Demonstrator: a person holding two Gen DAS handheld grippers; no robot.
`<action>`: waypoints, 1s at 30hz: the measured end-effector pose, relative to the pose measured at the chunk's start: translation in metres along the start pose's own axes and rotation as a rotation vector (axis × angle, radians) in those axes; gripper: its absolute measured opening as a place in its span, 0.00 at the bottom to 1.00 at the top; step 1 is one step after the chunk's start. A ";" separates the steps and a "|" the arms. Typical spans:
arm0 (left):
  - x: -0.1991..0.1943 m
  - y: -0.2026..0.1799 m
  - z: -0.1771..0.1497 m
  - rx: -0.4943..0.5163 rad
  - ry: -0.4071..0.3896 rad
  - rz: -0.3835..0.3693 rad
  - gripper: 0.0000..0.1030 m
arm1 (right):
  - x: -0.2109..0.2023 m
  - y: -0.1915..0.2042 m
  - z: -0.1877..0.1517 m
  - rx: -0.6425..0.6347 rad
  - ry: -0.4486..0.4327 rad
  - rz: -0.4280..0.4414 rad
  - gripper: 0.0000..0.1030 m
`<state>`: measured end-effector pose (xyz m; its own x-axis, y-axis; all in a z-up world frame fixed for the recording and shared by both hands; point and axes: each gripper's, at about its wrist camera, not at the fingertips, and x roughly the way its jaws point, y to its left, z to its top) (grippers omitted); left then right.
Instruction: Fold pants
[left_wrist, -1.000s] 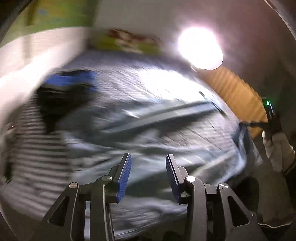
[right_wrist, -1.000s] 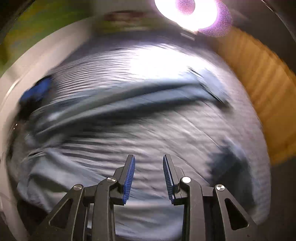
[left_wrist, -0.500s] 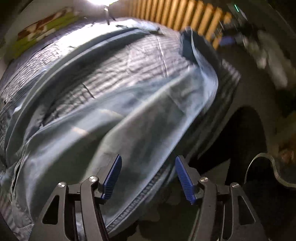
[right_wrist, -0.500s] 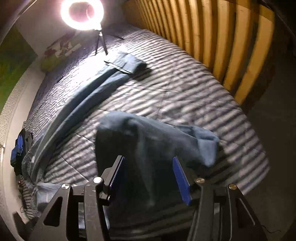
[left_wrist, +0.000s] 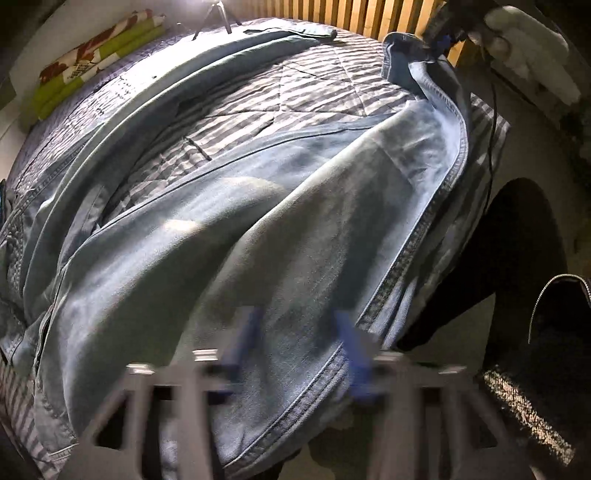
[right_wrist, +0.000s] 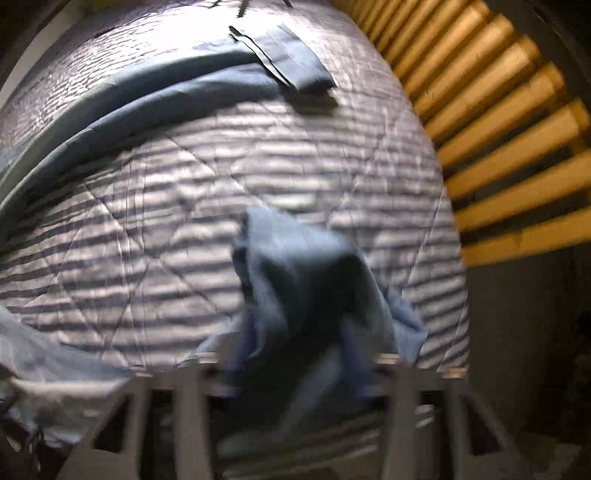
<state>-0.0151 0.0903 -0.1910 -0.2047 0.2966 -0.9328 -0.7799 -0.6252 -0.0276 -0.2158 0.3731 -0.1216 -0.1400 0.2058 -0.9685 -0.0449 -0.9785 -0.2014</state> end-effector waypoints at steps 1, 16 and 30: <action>0.000 0.000 0.001 0.004 0.003 -0.009 0.10 | -0.001 -0.008 -0.005 0.015 0.009 0.015 0.02; -0.010 -0.037 0.026 0.097 -0.112 -0.032 0.71 | -0.121 -0.014 0.018 0.142 -0.282 0.260 0.02; -0.089 -0.021 0.040 0.053 -0.306 0.076 0.07 | -0.202 -0.043 0.025 0.265 -0.561 0.453 0.02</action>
<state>-0.0045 0.1059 -0.0929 -0.4261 0.4589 -0.7796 -0.7836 -0.6179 0.0646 -0.2099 0.3739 0.0863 -0.6792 -0.1677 -0.7145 -0.0896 -0.9473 0.3076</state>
